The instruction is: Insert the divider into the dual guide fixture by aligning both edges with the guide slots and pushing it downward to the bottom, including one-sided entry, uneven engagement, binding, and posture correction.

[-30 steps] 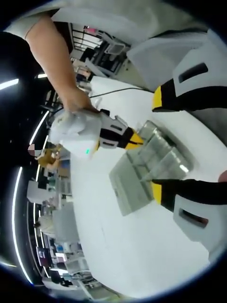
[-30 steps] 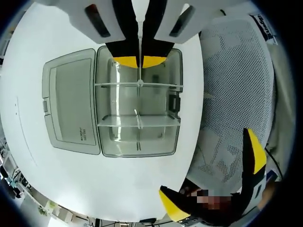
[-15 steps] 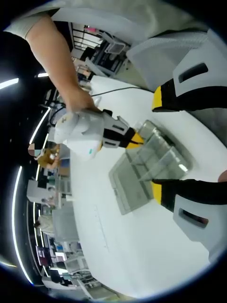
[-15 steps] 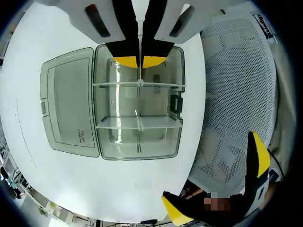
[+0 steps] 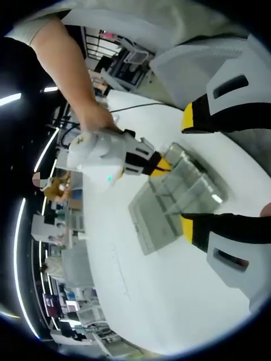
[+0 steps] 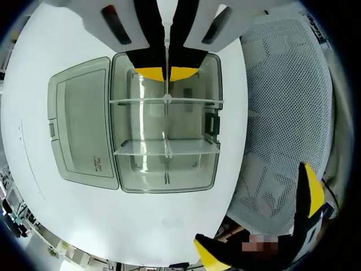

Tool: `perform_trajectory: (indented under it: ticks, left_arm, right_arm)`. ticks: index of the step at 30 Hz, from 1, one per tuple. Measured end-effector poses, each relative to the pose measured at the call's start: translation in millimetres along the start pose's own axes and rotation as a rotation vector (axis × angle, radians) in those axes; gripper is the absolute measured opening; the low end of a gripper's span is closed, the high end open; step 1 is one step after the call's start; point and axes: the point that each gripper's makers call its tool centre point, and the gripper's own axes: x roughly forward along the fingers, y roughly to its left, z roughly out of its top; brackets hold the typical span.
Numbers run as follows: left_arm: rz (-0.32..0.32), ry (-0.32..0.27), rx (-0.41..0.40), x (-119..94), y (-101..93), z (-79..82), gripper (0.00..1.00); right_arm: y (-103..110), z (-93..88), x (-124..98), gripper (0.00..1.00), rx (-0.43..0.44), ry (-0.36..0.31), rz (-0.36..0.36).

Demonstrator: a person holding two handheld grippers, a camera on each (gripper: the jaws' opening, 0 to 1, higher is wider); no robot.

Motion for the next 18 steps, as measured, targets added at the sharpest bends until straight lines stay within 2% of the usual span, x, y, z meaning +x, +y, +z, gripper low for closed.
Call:
perform_trajectory:
  ticks: [10, 18]
  left_arm:
    - [0.025, 0.012, -0.006, -10.8, 12.0, -7.9, 0.55]
    - [0.046, 0.029, -0.013, -22.1, 19.9, -16.8, 0.55]
  right_arm:
    - [0.0, -0.1, 0.3, 0.0, 0.001, -0.005, -0.013]
    - [3.0, 1.1, -3.9, 0.03, 0.011, -0.061, -0.018]
